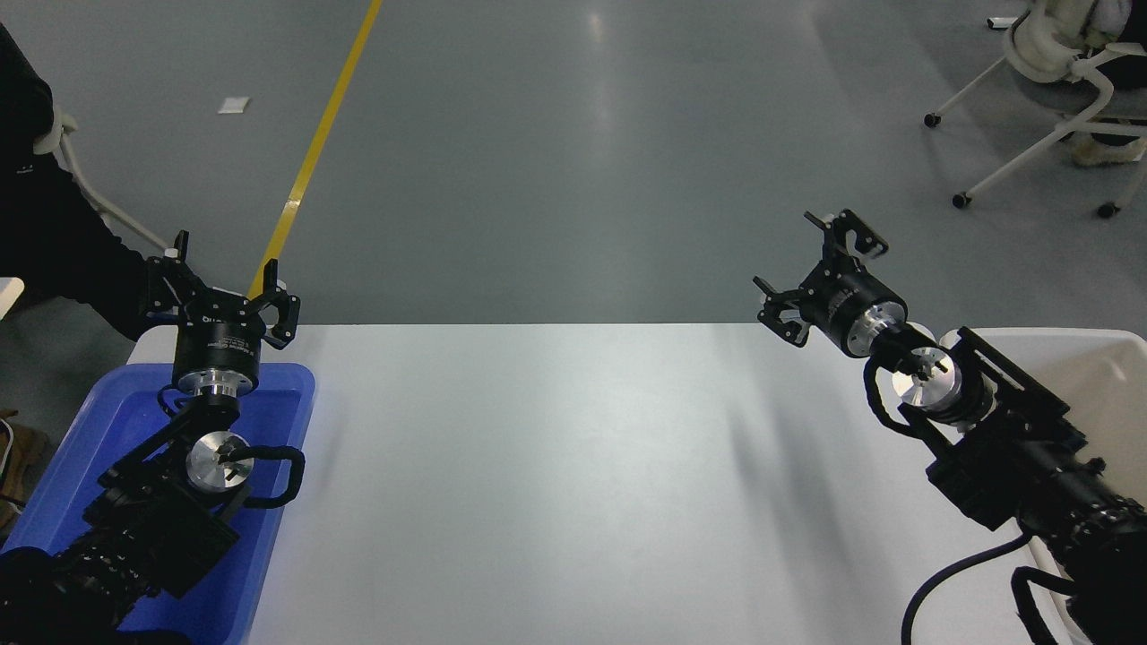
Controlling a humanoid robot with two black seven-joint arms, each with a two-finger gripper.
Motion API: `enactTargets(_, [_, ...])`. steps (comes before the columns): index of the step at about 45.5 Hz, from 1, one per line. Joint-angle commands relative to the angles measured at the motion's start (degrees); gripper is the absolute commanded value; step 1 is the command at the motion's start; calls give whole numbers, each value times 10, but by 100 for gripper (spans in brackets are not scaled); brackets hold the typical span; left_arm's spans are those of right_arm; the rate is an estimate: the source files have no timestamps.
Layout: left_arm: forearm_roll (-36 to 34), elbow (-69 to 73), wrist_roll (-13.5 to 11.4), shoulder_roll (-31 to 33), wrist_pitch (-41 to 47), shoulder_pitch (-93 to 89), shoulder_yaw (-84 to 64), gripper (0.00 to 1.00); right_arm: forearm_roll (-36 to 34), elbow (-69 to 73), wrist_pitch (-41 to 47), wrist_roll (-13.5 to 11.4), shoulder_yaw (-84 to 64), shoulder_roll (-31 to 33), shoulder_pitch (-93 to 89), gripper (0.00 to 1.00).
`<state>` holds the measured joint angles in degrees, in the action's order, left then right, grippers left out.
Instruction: Pick up paper ball place in dustbin
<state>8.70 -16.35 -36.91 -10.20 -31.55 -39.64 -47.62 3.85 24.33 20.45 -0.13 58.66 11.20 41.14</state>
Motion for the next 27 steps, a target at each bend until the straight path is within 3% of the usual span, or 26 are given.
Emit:
enactTargets(1, [0,0,0,0,0,0,0,99,-27,-67,59,2,10,12,-3,100])
enactTargets(27, [0,0,0,0,0,0,1,99,-30,-75,86,7,-1,20,-4,100])
